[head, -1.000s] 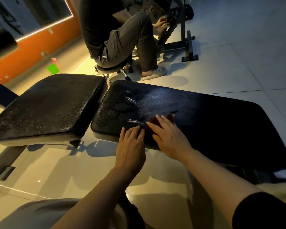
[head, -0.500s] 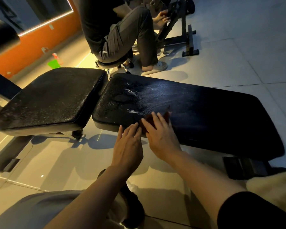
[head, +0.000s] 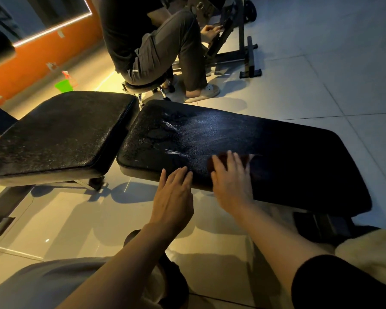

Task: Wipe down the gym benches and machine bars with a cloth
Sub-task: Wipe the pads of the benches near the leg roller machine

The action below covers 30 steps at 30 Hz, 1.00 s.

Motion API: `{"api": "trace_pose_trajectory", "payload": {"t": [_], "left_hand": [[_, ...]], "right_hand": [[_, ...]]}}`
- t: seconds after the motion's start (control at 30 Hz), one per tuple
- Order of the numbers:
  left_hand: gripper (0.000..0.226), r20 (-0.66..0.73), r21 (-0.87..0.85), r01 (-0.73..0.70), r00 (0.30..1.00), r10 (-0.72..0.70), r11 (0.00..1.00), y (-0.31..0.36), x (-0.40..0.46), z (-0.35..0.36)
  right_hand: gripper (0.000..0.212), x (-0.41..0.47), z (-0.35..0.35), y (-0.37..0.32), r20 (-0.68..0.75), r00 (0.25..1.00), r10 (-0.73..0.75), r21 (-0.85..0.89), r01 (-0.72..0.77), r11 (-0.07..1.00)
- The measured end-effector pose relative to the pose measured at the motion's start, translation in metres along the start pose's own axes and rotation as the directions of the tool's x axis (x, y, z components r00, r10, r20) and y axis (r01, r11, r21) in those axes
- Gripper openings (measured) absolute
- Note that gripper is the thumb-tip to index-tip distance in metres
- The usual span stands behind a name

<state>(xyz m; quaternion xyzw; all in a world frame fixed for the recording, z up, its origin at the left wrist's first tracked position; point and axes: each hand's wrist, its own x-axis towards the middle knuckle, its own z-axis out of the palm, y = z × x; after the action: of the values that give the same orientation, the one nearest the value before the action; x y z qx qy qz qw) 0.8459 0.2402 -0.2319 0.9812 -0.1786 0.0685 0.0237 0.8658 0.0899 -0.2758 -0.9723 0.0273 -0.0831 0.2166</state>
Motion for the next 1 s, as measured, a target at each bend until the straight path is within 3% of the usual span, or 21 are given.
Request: {"api": "trace_pose_trajectory", "payload": {"t": [0.1, 0.23, 0.37, 0.47, 0.63, 1.0], "left_hand": [[0.056, -0.007, 0.003, -0.004, 1.000, 0.004, 1.000, 0.002, 0.002, 0.001], [0.053, -0.021, -0.031, -0.060, 0.998, 0.060, 0.998, 0.017, 0.011, 0.003], [0.047, -0.026, -0.037, -0.125, 0.992, 0.124, 0.991, 0.038, 0.023, 0.006], [0.045, -0.020, -0.048, -0.139, 0.990, 0.138, 0.989, 0.046, 0.029, 0.010], [0.048, 0.004, -0.031, -0.132, 0.991, 0.133, 0.991, 0.054, 0.038, 0.016], [0.051, 0.014, -0.014, -0.110, 0.994, 0.111, 0.994, 0.055, 0.096, 0.016]], "right_hand": [[0.052, 0.002, 0.005, -0.016, 0.036, 0.989, -0.143, 0.016, 0.142, 0.990], [0.051, 0.003, -0.005, 0.012, 0.087, 0.976, -0.199, 0.047, 0.195, 0.980], [0.050, -0.008, -0.015, 0.084, 0.047, 0.998, 0.051, -0.032, -0.049, 0.998], [0.049, -0.013, -0.021, 0.106, 0.047, 0.980, 0.191, 0.008, -0.192, 0.981], [0.048, -0.019, -0.009, 0.068, 0.029, 0.999, 0.023, 0.090, -0.026, 0.996], [0.050, 0.041, -0.012, 0.086, 0.037, 0.994, -0.099, -0.038, 0.101, 0.994]]}}
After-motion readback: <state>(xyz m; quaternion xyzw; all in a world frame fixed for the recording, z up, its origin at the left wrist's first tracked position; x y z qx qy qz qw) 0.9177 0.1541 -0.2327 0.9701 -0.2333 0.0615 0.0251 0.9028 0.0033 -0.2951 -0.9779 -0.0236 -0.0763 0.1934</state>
